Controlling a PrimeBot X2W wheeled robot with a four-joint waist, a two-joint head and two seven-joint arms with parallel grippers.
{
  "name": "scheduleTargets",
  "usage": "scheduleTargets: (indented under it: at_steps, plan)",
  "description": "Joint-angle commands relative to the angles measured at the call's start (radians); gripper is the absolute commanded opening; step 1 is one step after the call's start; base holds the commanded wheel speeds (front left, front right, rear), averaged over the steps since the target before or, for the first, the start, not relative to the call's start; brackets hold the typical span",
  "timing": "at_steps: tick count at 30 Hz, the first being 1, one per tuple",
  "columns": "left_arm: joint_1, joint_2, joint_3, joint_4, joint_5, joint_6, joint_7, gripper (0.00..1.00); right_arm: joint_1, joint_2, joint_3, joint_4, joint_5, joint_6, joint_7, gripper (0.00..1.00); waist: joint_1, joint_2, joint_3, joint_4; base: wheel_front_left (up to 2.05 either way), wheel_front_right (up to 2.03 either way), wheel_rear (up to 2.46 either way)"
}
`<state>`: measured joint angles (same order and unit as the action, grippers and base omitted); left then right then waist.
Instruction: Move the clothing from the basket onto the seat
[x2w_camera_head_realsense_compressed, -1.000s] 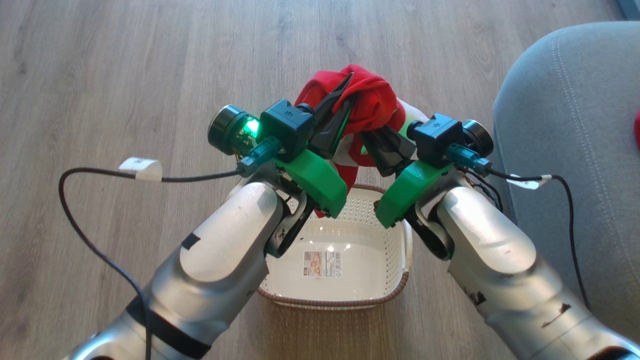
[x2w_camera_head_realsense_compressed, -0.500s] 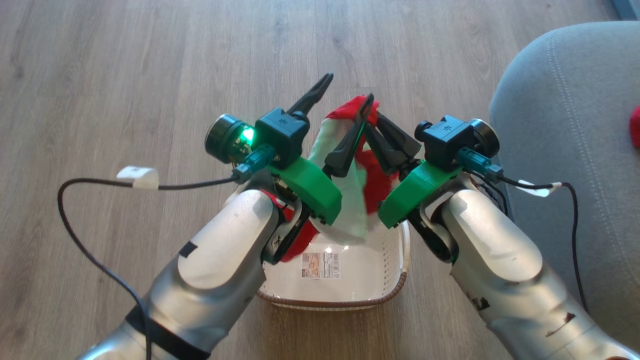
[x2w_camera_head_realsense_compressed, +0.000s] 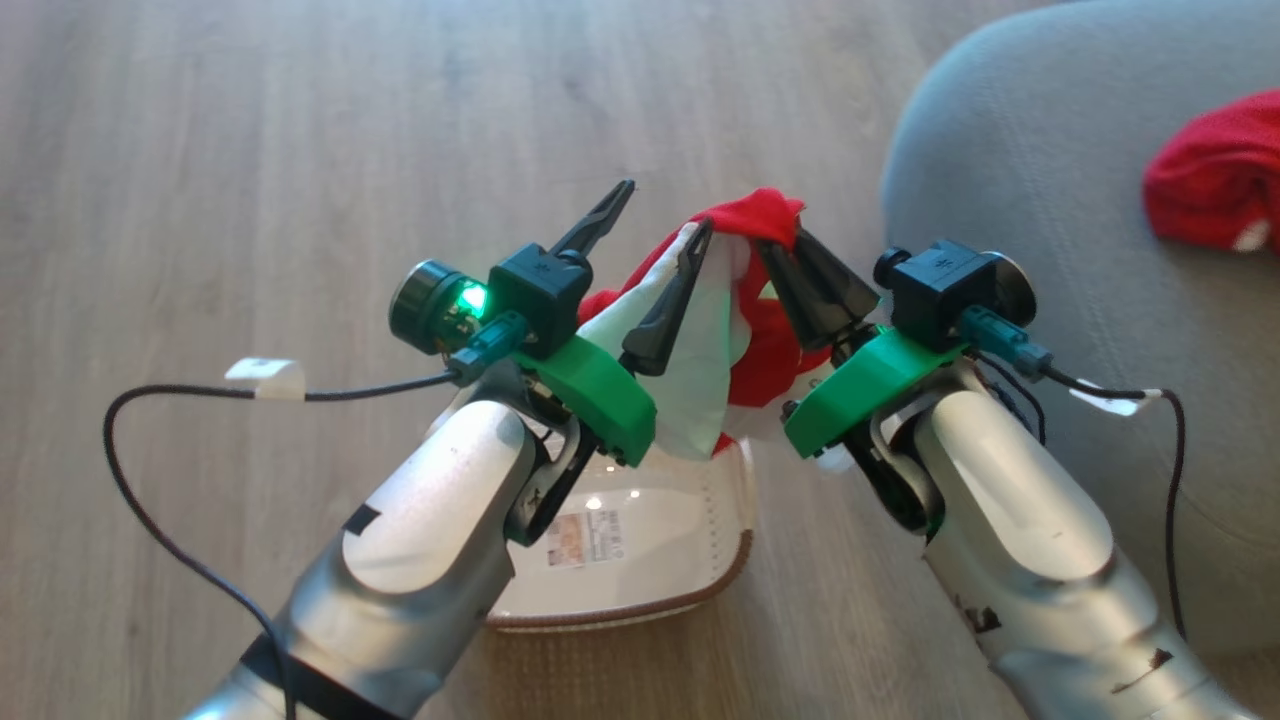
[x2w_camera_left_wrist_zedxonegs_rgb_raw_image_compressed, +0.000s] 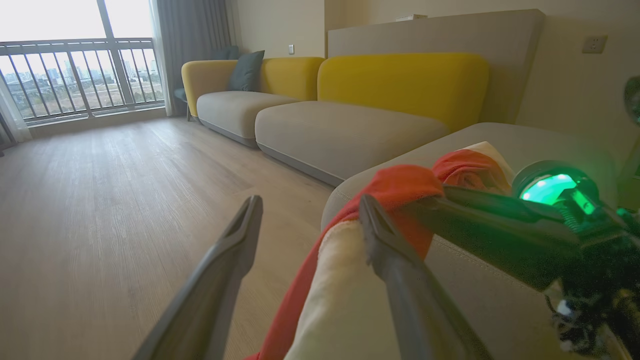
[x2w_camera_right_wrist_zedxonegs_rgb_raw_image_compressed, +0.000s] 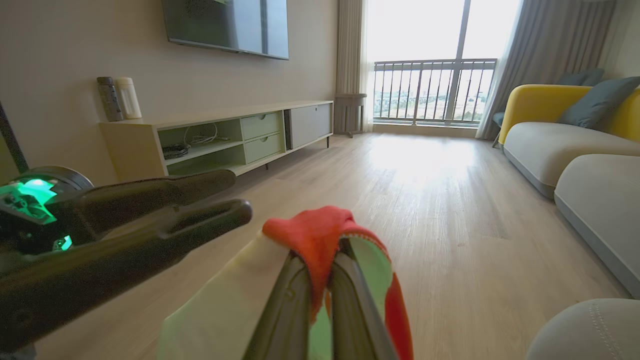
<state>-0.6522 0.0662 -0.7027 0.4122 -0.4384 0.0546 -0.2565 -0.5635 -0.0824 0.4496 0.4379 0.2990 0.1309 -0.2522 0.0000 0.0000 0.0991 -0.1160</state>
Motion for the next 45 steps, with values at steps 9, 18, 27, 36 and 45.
scheduleTargets:
  at_steps: [9, 18, 27, 36, 45]
  plan:
    - [0.003, 0.037, 0.084, -0.027, 0.043, -0.023, -0.005, 1.0, 0.023, 0.008, -0.053, -0.111, -0.003, 0.0, -0.01, 0.0, 0.0, 0.0, 0.025, -0.191, 0.0, 0.0, 0.0]
    - [0.077, 0.066, 0.141, -0.044, 0.083, -0.047, -0.005, 1.0, 0.074, 0.006, -0.092, -0.208, -0.002, 0.0, -0.01, 0.0, 0.0, 0.0, 0.038, -0.351, 0.0, 0.0, 0.0]
    - [0.092, 0.051, 0.176, -0.058, 0.127, -0.085, -0.005, 1.0, 0.175, -0.003, -0.181, -0.327, -0.022, 0.0, -0.01, 0.0, 0.0, 0.0, 0.062, -0.413, 0.0, 0.0, 0.0]
    - [0.089, 0.043, 0.188, -0.069, 0.172, -0.119, -0.005, 1.0, 0.144, -0.083, -0.253, -0.399, -0.077, 0.0, -0.01, 0.0, 0.0, 0.0, 0.132, -0.422, 0.0, 0.0, 0.0]
    - [0.08, 0.073, 0.194, -0.111, 0.217, -0.136, -0.005, 1.0, -0.136, -0.288, -0.337, -0.347, -0.153, 0.0, -0.01, 0.0, 0.0, 0.0, 0.255, -0.419, 0.0, 0.0, 0.0]
